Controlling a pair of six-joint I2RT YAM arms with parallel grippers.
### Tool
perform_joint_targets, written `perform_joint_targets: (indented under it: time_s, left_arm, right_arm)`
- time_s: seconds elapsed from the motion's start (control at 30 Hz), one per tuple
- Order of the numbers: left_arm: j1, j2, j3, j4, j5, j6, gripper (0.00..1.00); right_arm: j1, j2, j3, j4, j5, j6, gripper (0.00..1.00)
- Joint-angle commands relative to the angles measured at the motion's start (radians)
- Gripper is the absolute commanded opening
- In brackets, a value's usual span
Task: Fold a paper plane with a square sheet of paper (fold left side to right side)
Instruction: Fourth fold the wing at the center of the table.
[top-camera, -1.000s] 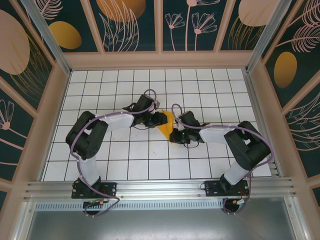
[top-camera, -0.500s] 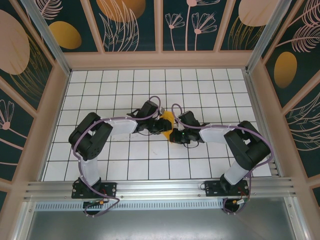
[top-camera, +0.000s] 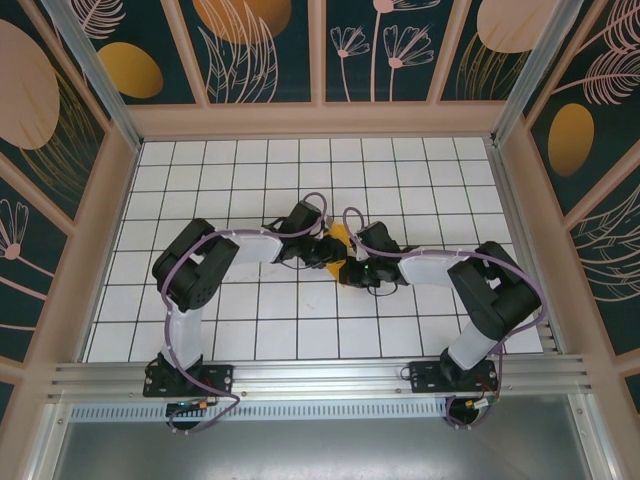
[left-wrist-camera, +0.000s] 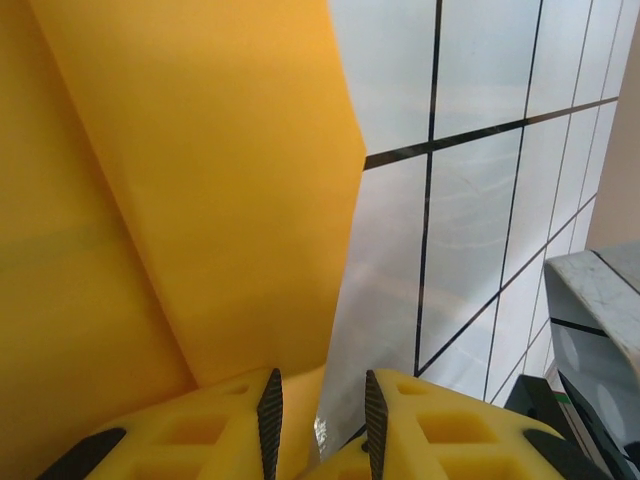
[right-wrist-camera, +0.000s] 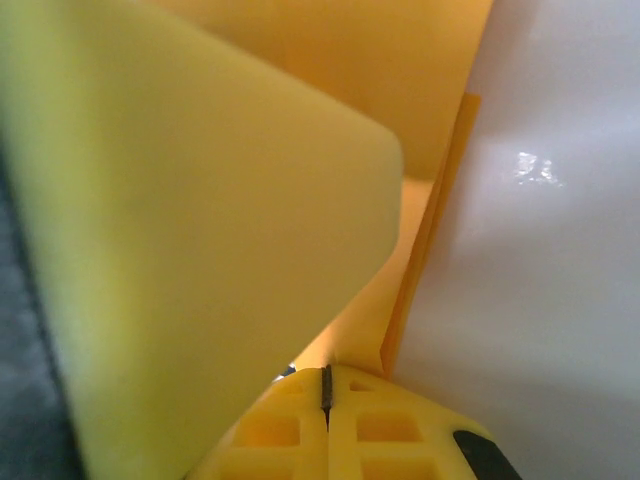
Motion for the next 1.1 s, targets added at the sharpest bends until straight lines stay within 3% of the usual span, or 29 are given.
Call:
perform_joint_targets:
  time_s: [0.0, 0.53, 1.07]
  left_arm:
    - [-0.007, 0.026, 0.046, -0.053, -0.045, 0.043, 0.31]
    - [0.03, 0.106, 0.126, -0.166, -0.179, 0.128, 0.29]
    - [0.141, 0.193, 0.283, -0.238, -0.186, 0.209, 0.3]
  right_arm:
    - [0.017, 0.068, -0.028, -0.156, 0.069, -0.009, 0.02]
    - [0.025, 0.074, -0.021, -0.213, 0.101, -0.024, 0.02]
    - [0.033, 0.078, -0.032, -0.22, 0.095, -0.025, 0.02]
